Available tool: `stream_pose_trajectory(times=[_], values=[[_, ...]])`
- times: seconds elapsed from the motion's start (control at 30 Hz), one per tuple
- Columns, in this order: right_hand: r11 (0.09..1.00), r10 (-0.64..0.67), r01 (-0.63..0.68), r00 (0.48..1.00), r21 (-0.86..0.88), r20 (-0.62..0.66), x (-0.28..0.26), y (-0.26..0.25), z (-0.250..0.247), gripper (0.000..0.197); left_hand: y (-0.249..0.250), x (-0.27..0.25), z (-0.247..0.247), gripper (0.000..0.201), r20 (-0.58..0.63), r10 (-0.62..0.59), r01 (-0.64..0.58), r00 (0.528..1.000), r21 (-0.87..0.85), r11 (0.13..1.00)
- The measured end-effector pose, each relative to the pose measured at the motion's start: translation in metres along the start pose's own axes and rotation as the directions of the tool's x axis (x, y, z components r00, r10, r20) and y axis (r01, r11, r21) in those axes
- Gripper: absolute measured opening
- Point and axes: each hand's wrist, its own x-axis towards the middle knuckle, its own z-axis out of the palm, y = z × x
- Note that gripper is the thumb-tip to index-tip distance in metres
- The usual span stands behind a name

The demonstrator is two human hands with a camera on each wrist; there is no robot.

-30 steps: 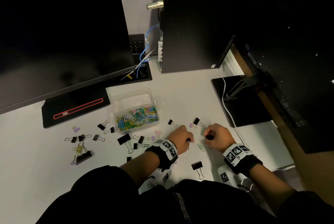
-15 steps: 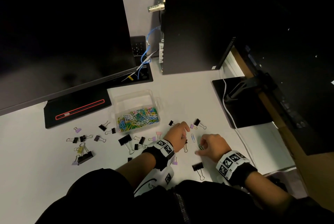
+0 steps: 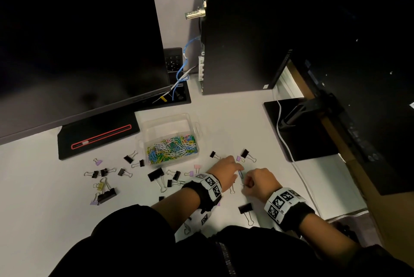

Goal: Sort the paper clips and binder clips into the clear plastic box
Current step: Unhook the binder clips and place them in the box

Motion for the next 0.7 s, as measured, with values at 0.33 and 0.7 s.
stream_pose_trajectory(times=[0.33, 0.7], values=[[0.987, 0.098, -0.086, 0.991, 0.133, -0.091, -0.012, 0.029, -0.014, 0.022, 0.0, 0.012, 0.004, 0.02, 0.156, 0.155, -0.197, 0.976, 0.305, 0.932], [0.923, 0.279, -0.214, 0.944, 0.319, -0.175, 0.004, 0.055, -0.02, 0.019, -0.004, 0.0, -0.003, 0.027, 0.103, -0.065, 0.032, 0.992, 0.3, 0.954]])
